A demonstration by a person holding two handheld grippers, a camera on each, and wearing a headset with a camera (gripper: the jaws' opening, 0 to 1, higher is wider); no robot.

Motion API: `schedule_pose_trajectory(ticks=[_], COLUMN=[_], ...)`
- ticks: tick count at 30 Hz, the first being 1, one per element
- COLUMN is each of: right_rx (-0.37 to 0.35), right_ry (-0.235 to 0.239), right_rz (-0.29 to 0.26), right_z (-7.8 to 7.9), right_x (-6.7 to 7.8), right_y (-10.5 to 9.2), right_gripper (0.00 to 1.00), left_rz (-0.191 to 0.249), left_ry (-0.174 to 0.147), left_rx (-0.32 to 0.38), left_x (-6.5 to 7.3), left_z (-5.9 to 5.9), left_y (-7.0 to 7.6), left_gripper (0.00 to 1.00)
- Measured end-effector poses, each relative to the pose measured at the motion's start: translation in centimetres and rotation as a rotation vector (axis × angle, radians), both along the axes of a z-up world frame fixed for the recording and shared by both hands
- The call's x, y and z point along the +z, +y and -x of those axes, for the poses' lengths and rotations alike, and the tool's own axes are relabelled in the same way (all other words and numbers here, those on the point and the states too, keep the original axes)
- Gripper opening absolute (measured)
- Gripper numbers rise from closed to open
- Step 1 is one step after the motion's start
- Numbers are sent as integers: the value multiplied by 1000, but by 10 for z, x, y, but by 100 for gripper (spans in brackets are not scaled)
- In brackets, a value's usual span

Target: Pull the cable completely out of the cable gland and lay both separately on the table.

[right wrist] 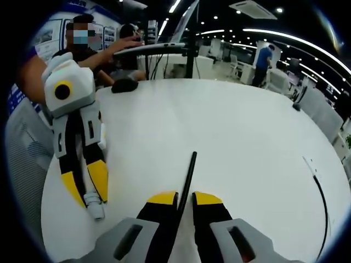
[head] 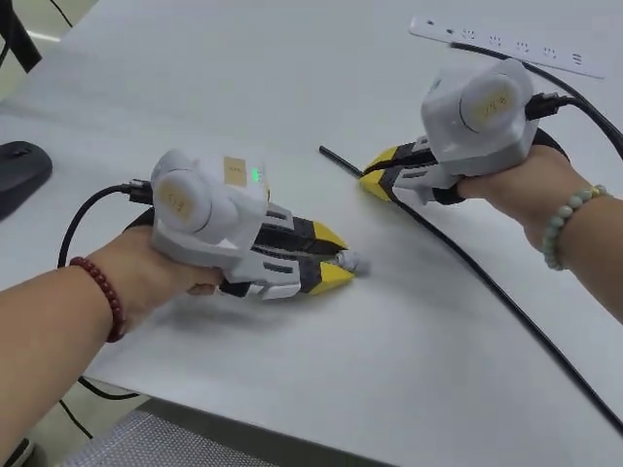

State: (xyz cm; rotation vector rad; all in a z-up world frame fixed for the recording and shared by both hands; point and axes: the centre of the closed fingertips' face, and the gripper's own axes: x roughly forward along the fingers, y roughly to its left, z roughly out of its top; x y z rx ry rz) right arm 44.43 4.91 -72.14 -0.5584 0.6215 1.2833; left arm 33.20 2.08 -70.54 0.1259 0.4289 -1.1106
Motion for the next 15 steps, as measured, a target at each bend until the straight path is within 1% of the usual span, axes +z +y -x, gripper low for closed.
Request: schedule_pose_trajectory(ticks=[1,2,3,5,6,7,10,12,15], right_rx=[-1,-13,-14,-21,-21,-23,-39,-44,-53], right_ry=[3,18,28,36,41,43,56,55,54], right_rz=[-5,-13,-14,-19,-21,-22,-34,-35,-47], right_z=[-1,-1,0,0,1,2,2,3,6], right_x=[0,0,0,0,0,1,3,4,10], right_y=[1,1,1,2,2,3,3,2,1], right_gripper=[10,10,11,14,14,15,17,19,20], left_rz=[-4,-4,2,-1,2,18,51,58,48], left_ry=[-5,-7,-1,-7,-5,4,6,4,4], left_rx=[5,12,19,31,38,44,60,63,81], left_x=[1,1,2,2,2,4,11,14,14], left_z=[0,-1,-1,-3,-4,-3,-4,-4,-7], left_y=[1,2,3,5,6,7,8,9,13], left_gripper=[17,17,17,17,17,18,23,25,27])
